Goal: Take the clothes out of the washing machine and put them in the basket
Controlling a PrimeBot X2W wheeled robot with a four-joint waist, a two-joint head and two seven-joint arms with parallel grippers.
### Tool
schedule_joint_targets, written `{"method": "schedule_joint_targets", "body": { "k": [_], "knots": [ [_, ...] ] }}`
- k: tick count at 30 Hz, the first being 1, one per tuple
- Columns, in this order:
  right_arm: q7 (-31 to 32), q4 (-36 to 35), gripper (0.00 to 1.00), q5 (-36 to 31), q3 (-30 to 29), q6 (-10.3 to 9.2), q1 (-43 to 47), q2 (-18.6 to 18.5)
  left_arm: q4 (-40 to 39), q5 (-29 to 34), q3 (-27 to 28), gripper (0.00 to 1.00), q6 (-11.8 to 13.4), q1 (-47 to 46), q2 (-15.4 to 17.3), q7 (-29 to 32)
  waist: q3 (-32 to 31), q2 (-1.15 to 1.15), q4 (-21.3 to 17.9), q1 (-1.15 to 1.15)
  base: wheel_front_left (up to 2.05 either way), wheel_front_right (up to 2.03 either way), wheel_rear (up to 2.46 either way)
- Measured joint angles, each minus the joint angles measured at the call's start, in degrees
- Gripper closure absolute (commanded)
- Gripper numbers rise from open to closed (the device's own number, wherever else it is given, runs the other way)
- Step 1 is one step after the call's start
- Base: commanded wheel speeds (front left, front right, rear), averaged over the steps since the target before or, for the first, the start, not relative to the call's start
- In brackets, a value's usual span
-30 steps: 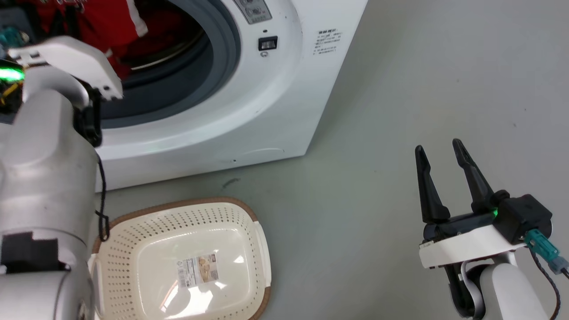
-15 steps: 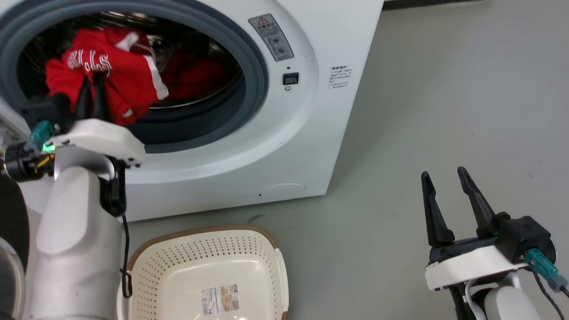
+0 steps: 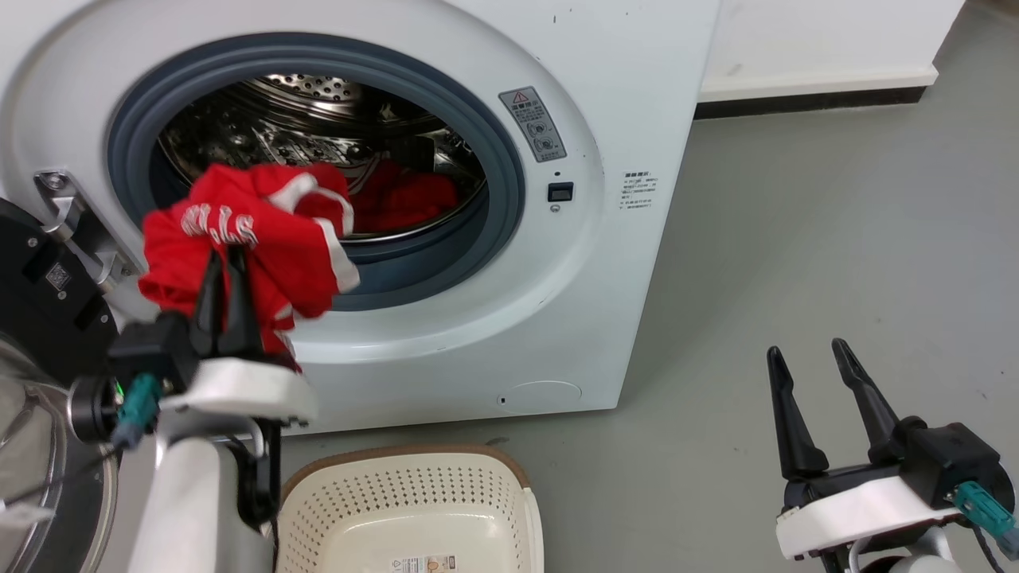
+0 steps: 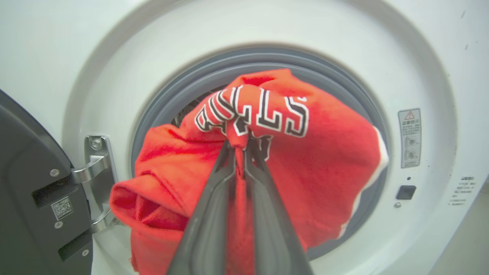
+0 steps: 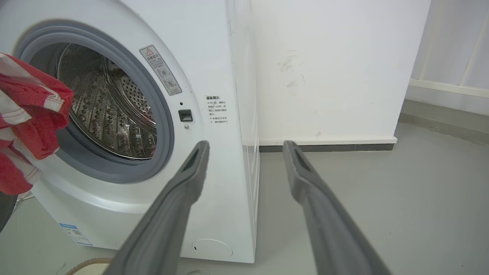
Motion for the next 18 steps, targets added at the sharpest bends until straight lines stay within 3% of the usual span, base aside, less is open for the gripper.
{"method": "schedule_joint_targets", "body": {
  "k": [2,9,18],
  "knots": [
    [0.6,-1.0,0.00,-0.3,-0.3,0.00,1.0,0.0,-5.1,-0.1,-1.1,1.00,0.1,7.1,-1.6,0.0,-0.7,0.00,0.7,0.00,0.00,0.00,0.00],
    [1.9,-2.9,0.00,-0.5,-0.8,0.00,2.5,0.0,-9.6,-0.9,-4.8,1.00,1.9,19.2,-3.1,0.0,-0.5,0.00,2.0,0.01,0.00,0.00,0.00],
    [2.1,-4.4,0.00,-0.9,-0.3,0.01,1.5,0.0,-2.5,-6.3,-8.8,1.00,4.2,25.2,-3.4,0.2,3.7,0.00,3.0,0.02,0.00,0.00,0.00]
  ]
}}
